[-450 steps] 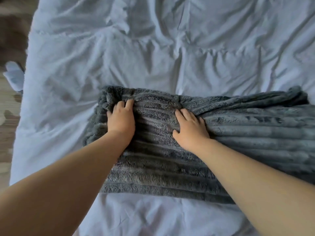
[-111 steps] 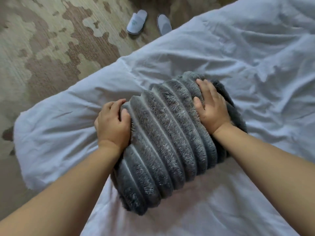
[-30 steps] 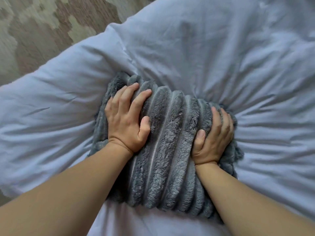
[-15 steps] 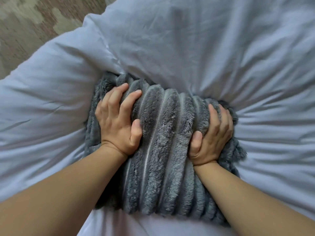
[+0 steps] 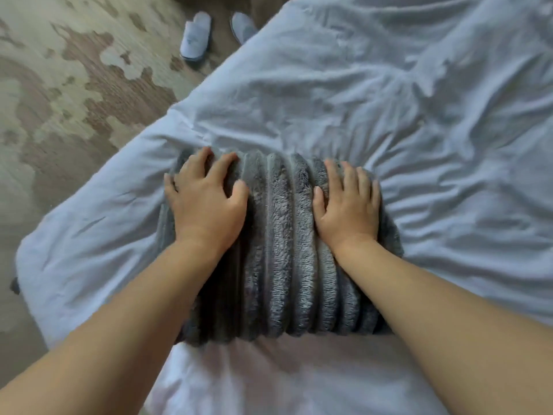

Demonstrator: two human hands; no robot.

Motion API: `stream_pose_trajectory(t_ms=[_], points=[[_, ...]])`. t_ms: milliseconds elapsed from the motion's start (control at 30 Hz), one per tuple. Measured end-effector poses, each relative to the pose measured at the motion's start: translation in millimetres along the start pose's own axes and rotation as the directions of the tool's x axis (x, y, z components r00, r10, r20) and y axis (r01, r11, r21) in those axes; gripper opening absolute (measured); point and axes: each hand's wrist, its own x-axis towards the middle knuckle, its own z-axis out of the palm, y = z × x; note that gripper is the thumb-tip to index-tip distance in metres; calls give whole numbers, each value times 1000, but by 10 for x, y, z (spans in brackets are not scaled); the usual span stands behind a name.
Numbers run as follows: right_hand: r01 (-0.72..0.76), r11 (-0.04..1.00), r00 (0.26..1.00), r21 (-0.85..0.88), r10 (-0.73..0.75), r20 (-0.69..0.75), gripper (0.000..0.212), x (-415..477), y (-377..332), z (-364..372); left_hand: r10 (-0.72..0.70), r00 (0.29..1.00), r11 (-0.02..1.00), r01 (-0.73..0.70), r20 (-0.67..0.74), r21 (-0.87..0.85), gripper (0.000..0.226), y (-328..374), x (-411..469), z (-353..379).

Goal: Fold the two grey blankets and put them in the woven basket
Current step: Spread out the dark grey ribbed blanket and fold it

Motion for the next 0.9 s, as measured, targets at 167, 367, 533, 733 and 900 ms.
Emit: stream_pose_trajectory(t_ms=[167, 367, 533, 733, 900], points=[[-47, 996, 986, -71, 57, 156, 60, -160, -165, -455, 301, 952, 940, -306, 57, 151, 46, 556, -526, -344], [-10, 991, 1000, 134, 7, 23, 65, -635, -218, -600, 371, 925, 902, -381, 86, 201, 51, 272, -794, -195], [-36, 989, 993, 144, 52, -109, 62, -613, -169, -193, 449, 891, 888, -437, -69, 140, 52, 129, -688, 255], [-38, 996, 965, 83, 59, -256, 60, -232, -249, 409, 406, 906, 914, -402, -118, 57, 53, -24, -286, 777], [-15, 993, 938, 115, 53, -341, 57, -15, -195, 986, 385, 914, 923, -382, -132, 43, 52, -86, -90, 1320]])
